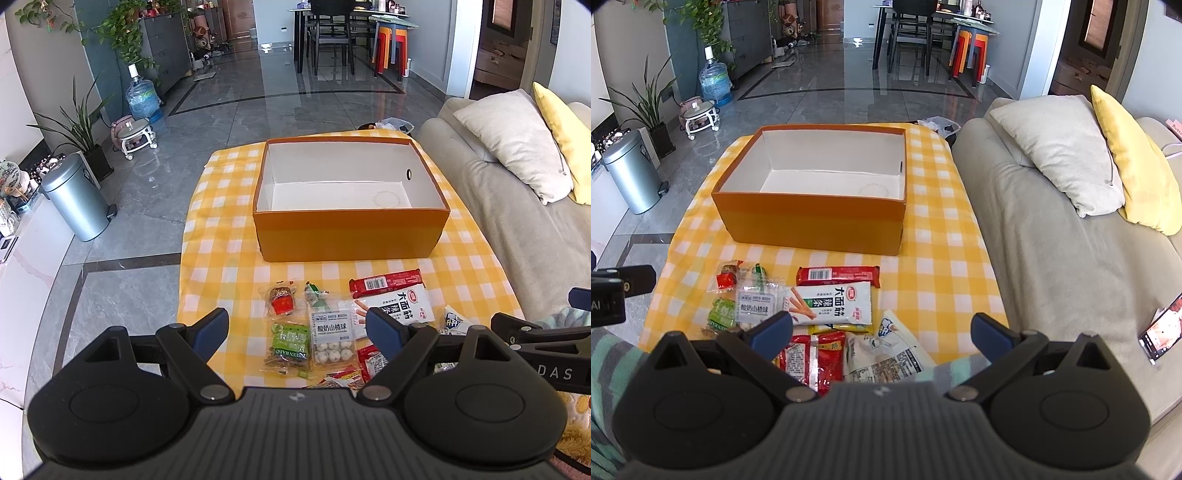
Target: Organize snacks
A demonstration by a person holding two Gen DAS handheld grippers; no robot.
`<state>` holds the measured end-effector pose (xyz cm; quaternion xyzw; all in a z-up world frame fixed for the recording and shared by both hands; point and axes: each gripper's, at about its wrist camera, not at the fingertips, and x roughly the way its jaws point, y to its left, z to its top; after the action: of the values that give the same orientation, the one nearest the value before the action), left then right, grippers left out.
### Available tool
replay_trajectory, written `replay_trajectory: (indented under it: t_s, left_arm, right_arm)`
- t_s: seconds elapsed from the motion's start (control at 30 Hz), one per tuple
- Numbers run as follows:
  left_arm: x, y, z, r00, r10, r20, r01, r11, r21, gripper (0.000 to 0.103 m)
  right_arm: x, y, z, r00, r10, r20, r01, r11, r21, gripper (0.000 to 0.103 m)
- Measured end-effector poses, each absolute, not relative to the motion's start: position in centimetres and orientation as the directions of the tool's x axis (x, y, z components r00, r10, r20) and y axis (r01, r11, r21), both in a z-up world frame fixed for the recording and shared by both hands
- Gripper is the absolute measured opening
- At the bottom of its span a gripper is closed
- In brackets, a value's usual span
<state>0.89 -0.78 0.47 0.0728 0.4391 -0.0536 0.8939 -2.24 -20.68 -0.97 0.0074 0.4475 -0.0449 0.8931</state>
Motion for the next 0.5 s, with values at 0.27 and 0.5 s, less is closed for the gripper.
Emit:
replay_trajectory:
  t_s: [0.27, 0.5]
  left_arm:
    - [0.84, -0.71, 0.42, 0.607, -0.038, -0.794, 0.164, 0.983, 0.079, 0.098]
    - [0.87, -1.03, 0.36, 0.604, -0.044, -0.796, 0.171, 0.982, 0.075, 0.098]
  right_arm:
    - [-2.24, -20.8, -1.08, 0.594, -0.072, -0.801, 0.091, 0.996, -0.022, 0.099]
    - [-2.14, -20.91, -1.23, 0.588, -0.067, -0.806, 0.094, 0.995, -0.014, 0.099]
